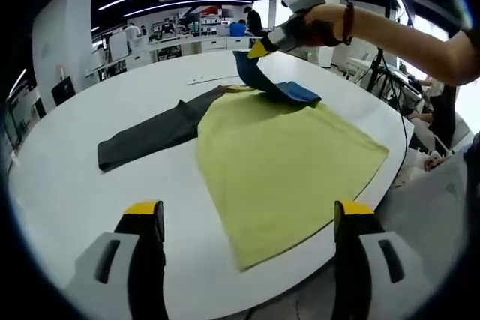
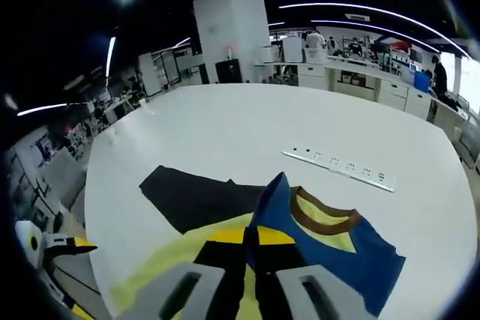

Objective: Fold the garment on the visible template until the final outline fits inside the template.

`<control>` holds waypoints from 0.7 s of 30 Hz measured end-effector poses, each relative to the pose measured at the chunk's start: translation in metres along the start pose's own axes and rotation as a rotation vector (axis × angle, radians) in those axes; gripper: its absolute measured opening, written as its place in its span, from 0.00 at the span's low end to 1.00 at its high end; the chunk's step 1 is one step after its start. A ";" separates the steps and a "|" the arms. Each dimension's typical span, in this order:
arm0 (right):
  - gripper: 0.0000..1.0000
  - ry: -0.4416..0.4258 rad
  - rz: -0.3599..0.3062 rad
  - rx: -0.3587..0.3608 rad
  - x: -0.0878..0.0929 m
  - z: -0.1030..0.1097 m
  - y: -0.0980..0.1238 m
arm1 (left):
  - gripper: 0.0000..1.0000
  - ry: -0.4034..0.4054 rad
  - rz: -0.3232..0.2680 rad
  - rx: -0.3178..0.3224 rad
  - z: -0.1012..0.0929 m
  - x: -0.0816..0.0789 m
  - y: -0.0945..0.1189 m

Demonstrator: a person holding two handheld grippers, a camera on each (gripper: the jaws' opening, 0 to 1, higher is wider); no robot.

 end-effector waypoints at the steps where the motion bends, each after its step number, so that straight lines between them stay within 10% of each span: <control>1: 0.00 0.002 0.002 -0.002 0.001 0.002 -0.001 | 0.91 0.002 0.001 -0.003 0.001 0.001 0.000; 21: 0.00 0.126 0.067 -0.088 0.028 0.041 -0.013 | 0.90 0.016 0.024 -0.010 0.002 0.008 0.000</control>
Point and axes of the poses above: the point that each gripper's makers call its tool centre point, and the gripper's own axes: y roughly backward along the fingers, z roughly to its left, x roughly out of its underside, the point moved 7 cm from there along y, roughly backward along the fingers, and after that the axes turned 14 degrees about -y, right-handed, at the moved point
